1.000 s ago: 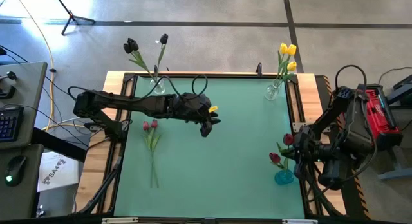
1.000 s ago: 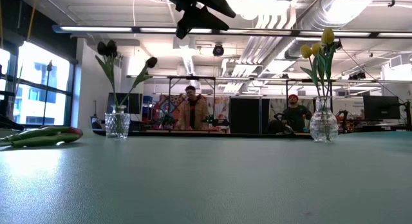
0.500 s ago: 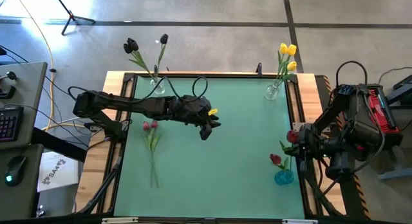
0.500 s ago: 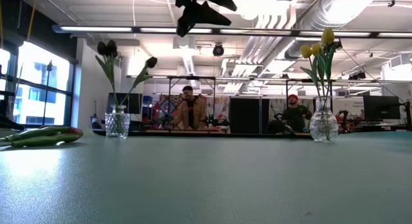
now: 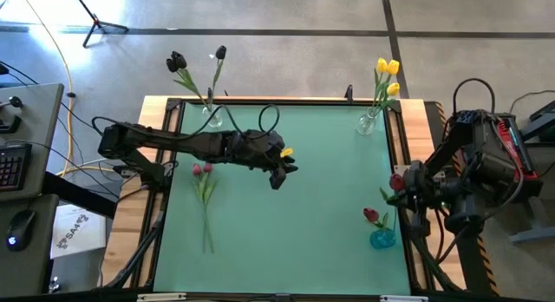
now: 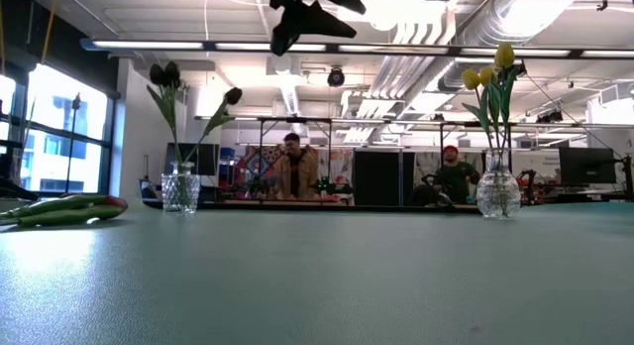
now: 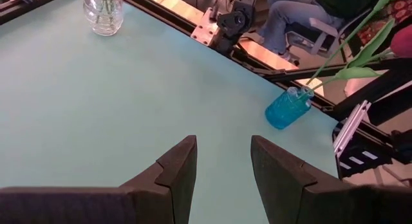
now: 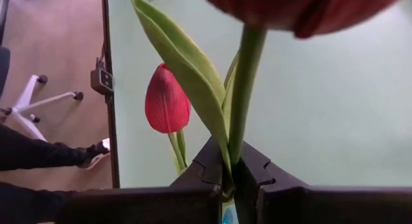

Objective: Sort flowers into vase by color
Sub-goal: Put the red flower into the blue vase

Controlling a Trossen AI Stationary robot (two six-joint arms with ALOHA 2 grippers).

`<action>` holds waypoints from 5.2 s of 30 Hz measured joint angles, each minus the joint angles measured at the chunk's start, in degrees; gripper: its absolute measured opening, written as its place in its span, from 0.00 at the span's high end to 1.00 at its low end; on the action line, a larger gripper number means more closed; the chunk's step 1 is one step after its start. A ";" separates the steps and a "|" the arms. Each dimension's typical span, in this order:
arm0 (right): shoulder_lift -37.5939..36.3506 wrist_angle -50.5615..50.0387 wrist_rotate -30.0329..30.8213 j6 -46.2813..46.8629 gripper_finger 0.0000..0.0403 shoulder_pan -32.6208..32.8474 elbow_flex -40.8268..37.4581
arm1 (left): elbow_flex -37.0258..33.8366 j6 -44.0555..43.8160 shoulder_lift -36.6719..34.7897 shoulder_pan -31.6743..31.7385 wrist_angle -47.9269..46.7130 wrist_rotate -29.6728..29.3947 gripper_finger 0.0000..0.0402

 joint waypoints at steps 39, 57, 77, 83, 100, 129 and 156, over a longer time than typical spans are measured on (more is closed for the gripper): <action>2.36 2.73 0.46 6.46 1.00 0.00 -5.25 | 0.04 -0.75 0.04 -1.47 -4.22 -4.43 0.66; 2.16 4.27 -8.72 20.51 0.58 0.02 -1.16 | 0.07 -5.32 -0.84 -2.33 -34.99 -8.74 0.66; 1.83 12.76 23.12 -3.68 0.54 -1.16 20.85 | -27.60 -35.91 -21.56 -9.84 -31.74 -17.71 0.66; 1.90 16.77 28.91 -13.32 0.54 -4.47 22.55 | -32.58 -50.60 -20.87 -9.67 -37.45 -15.47 0.66; 3.92 31.22 15.28 -13.84 0.54 -22.87 5.62 | -43.56 -50.52 -20.39 -1.20 -30.18 -10.78 0.68; 8.14 25.61 6.56 -15.88 0.54 -30.67 5.62 | -43.83 -25.58 -20.15 0.61 44.05 -12.92 1.00; 12.98 50.21 -15.99 -38.58 0.53 -41.46 5.62 | -9.73 -0.86 -9.87 -1.25 42.28 11.61 1.00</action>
